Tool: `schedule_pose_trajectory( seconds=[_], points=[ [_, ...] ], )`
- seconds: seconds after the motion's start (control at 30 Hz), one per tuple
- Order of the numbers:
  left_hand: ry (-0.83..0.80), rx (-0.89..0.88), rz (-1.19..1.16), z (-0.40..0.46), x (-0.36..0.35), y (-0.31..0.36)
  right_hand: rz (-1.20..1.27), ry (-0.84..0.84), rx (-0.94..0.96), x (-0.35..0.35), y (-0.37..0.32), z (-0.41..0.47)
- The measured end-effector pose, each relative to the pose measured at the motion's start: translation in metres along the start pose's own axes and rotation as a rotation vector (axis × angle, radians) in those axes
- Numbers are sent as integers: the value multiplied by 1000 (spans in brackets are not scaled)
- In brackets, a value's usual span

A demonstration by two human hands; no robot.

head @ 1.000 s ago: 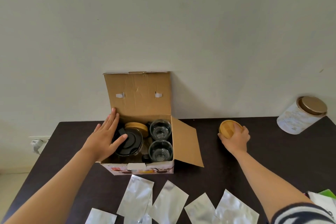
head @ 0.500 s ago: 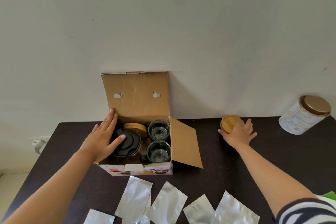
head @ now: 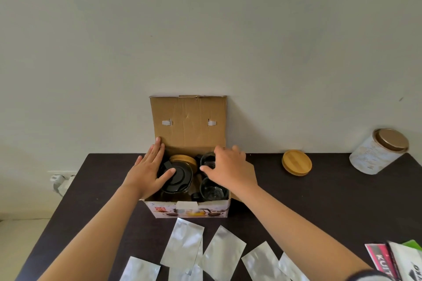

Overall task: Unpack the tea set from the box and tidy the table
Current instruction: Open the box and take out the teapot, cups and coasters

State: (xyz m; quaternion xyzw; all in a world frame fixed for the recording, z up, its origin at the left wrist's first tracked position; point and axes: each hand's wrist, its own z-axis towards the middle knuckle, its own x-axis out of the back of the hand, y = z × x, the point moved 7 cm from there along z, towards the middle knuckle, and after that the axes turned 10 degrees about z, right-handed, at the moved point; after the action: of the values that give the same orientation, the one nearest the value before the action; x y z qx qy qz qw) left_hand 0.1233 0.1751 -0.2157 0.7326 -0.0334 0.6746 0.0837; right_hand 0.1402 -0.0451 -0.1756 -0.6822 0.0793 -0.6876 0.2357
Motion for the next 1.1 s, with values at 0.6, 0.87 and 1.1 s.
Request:
schedule_pose_trajectory(
  seconds=[0.6, 0.87, 1.1],
  points=[
    [48, 38, 125, -4, 5, 2, 543, 151, -175, 38, 7, 2],
    [151, 1, 78, -31, 23, 81, 487, 211, -230, 81, 83, -45],
    [45, 278, 90, -36, -12, 142, 412, 214, -292, 87, 168, -90]
  ],
)
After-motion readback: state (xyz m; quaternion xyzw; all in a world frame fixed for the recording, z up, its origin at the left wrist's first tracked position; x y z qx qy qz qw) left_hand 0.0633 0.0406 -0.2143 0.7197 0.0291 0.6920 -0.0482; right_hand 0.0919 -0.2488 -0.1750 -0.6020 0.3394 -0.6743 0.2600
